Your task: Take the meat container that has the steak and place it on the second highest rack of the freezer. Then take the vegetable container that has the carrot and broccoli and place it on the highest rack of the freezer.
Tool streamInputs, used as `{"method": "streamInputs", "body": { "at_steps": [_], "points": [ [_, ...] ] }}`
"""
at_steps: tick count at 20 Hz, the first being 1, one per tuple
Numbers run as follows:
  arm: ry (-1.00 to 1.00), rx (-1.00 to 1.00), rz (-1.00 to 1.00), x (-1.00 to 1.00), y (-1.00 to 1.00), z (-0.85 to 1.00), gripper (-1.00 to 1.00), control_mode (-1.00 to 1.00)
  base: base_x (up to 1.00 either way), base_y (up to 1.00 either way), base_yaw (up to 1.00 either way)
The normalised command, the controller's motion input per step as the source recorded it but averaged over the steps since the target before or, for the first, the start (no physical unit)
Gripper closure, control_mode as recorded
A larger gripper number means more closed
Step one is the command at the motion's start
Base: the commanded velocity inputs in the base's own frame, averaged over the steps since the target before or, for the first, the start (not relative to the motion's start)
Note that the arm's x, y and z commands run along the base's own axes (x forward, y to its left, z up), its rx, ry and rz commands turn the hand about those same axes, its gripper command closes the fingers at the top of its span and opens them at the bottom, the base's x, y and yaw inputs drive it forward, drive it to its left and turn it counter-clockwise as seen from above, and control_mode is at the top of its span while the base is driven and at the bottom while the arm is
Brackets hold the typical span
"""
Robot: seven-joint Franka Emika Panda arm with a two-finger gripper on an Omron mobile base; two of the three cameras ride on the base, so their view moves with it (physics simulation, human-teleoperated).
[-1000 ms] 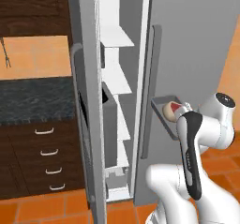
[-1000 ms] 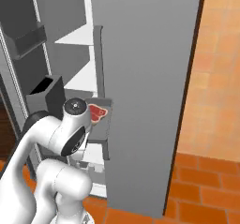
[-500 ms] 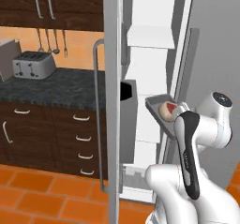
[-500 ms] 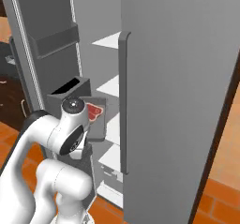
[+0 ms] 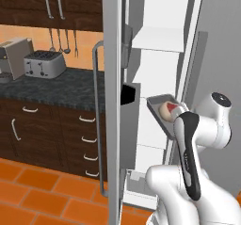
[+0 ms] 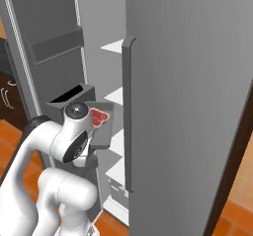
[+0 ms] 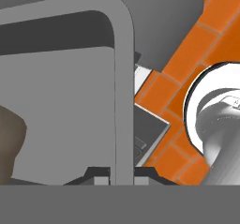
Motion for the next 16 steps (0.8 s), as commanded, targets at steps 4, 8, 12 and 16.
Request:
{"method": "streamInputs", "body": {
  "at_steps": [4,8,12,16],
  "points": [
    [-0.13,0.03,0.04,0.33,-0.04,0.0,1.0,-1.0,0.0,0.0,0.0],
    [0.03,0.07,0.0,0.64,0.0,0.13,1.0,-1.0,0.0,0.0,0.0],
    [0.18,0.0,-0.01,0.63,0.0,0.24,1.0,-1.0,0.0,0.0,0.0],
    [0.03,0.0,0.0,0.5,-0.15,0.05,1.0,-1.0,0.0,0.0,0.0]
  ]
}}
